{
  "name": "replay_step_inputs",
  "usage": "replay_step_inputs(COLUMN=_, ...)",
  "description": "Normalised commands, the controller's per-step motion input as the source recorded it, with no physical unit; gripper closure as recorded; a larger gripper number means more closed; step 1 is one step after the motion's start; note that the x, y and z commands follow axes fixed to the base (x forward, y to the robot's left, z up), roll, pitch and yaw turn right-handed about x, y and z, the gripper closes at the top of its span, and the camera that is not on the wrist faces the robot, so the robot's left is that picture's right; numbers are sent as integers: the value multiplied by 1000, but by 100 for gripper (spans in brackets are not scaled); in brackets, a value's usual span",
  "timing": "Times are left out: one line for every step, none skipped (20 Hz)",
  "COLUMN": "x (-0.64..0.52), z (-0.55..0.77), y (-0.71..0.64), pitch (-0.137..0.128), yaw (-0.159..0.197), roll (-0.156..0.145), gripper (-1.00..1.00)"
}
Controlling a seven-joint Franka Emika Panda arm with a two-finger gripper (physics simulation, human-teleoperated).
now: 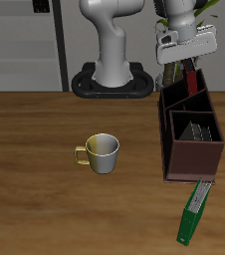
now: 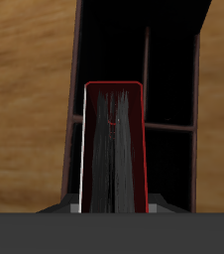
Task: Place the left yellow book into the left desk caddy's right compartment and place the right yellow book into the left desk caddy's right compartment and place the red book into the left desk caddy's left compartment
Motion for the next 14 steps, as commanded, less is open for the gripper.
replay_step_inputs(x=1, z=-178, y=147, pitch=61, yaw=-16, roll=4, gripper=100)
replay_step_inputs(x=-64, z=-180, y=129, pitch=42, yaw=11, roll=53, gripper=100)
replay_step_inputs(x=-39, z=-156, y=63, pitch=50, yaw=-41, roll=-20, gripper=100)
replay_step_inputs(x=-22, z=-116, y=68, pitch=62, yaw=-25, roll=39, gripper=100)
replay_step_inputs(x=-196, z=-147, y=124, pitch=60, yaw=-35, roll=58, gripper=100)
replay_step_inputs(x=-5, z=1, y=4, pitch=-7, yaw=41, roll=-30, gripper=100)
replay_step_inputs(x=46, z=-57, y=-24, pitch=47, yaw=-15, roll=0, gripper=100)
replay_step_inputs(x=48, z=-75, y=-69, pitch=48, yaw=-48, roll=-10, gripper=100)
replay_step_inputs(x=92, z=-214, y=-126, pitch=111, yaw=-90, roll=-80, gripper=100)
replay_step_inputs(x=15, z=-97, y=55, pitch=-34, yaw=67, roll=-3, gripper=100)
replay_step_inputs(x=31, z=-218, y=-42, pitch=66, yaw=-5, roll=17, gripper=100)
replay_step_inputs(x=88, z=-141, y=-59, pitch=97, yaw=-91, roll=-15, gripper=100)
replay_step_inputs(x=-83, z=-174, y=-16, pitch=22, yaw=19, roll=-39, gripper=100)
replay_step_inputs(x=116, z=3, y=-18, pitch=0, yaw=0, roll=0, gripper=100)
